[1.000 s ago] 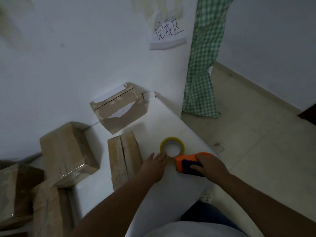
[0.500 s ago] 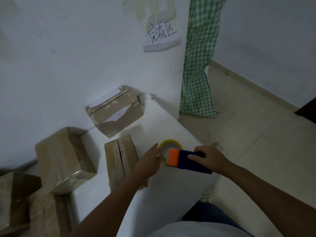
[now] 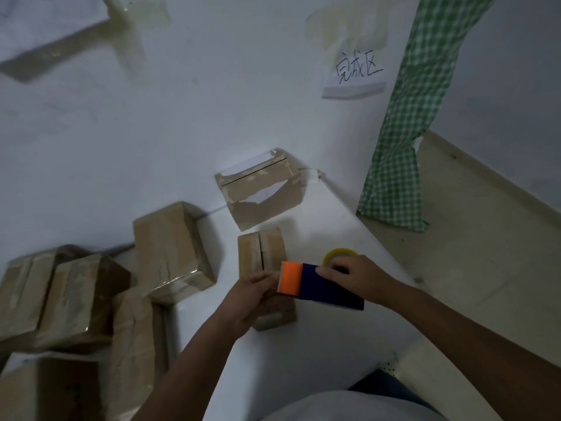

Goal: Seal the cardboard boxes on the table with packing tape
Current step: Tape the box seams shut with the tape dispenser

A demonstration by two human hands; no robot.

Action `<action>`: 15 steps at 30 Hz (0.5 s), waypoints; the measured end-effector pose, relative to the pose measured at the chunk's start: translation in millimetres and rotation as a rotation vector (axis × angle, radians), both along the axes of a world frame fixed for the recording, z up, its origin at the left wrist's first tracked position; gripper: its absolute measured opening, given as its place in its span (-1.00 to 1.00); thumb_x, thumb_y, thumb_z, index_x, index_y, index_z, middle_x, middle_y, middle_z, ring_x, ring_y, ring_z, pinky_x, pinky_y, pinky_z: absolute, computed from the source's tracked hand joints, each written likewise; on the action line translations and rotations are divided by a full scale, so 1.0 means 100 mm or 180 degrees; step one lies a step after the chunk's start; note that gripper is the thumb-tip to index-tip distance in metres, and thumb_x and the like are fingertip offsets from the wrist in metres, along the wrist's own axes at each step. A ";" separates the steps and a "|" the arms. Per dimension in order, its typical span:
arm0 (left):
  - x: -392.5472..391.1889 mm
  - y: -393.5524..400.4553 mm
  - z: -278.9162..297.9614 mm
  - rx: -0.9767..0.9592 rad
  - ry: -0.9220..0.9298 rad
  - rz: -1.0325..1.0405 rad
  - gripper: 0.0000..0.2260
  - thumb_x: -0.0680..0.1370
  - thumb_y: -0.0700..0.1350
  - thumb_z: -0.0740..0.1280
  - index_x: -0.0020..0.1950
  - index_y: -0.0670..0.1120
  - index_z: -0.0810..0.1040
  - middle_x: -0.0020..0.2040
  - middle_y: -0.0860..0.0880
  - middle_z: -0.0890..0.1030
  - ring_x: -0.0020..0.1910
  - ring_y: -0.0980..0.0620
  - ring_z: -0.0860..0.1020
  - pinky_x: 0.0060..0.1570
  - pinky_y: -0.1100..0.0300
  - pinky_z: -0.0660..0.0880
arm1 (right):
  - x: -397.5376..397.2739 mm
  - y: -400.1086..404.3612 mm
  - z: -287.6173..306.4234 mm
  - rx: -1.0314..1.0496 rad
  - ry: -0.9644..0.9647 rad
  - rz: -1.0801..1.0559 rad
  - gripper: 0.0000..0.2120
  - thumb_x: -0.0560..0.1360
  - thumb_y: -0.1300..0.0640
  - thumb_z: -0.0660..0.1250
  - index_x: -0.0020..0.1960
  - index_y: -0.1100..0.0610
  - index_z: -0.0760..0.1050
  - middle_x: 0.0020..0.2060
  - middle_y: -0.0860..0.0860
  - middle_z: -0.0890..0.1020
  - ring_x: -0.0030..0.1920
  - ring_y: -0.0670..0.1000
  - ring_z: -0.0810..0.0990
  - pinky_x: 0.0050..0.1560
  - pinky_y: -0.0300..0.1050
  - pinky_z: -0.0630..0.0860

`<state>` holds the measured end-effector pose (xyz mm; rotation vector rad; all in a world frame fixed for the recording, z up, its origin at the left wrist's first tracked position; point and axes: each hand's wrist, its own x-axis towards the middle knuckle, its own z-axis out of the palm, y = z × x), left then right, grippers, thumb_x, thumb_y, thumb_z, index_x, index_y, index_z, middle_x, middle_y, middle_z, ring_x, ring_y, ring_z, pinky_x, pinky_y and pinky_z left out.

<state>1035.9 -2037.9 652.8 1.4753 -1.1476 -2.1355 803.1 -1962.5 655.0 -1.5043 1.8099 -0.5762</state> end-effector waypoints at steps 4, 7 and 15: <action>0.18 0.09 -0.02 -0.0207 -0.0079 0.0138 -0.83 0.61 -0.18 0.31 0.10 -0.18 0.66 0.00 -0.18 0.71 -0.02 -0.06 0.69 -0.08 0.17 0.60 | 0.23 -0.12 0.12 0.0023 0.0764 0.0270 -0.40 0.50 -0.37 0.12 -0.36 0.14 0.42 -0.44 0.10 0.43 -0.38 0.07 0.47 -0.26 0.06 0.41; 0.29 0.14 -0.06 -0.0420 -0.0140 0.0272 -0.83 0.61 -0.18 0.30 0.05 -0.17 0.67 -0.05 -0.18 0.71 -0.10 -0.04 0.68 -0.16 0.20 0.56 | 0.35 -0.15 0.19 -0.0022 0.0941 0.0384 -0.42 0.49 -0.39 0.12 -0.33 0.09 0.48 -0.47 -0.01 0.44 -0.42 -0.04 0.43 -0.31 -0.07 0.37; 0.59 0.14 -0.21 -0.0547 -0.0231 0.0819 -0.86 0.60 -0.24 0.30 -0.05 -0.19 0.66 -0.21 -0.13 0.67 -0.22 0.03 0.62 -0.20 0.26 0.56 | 0.26 -0.13 0.14 0.0008 0.1030 0.0813 -0.44 0.49 -0.38 0.16 -0.37 0.07 0.43 -0.47 0.00 0.46 -0.44 -0.04 0.43 -0.35 -0.14 0.30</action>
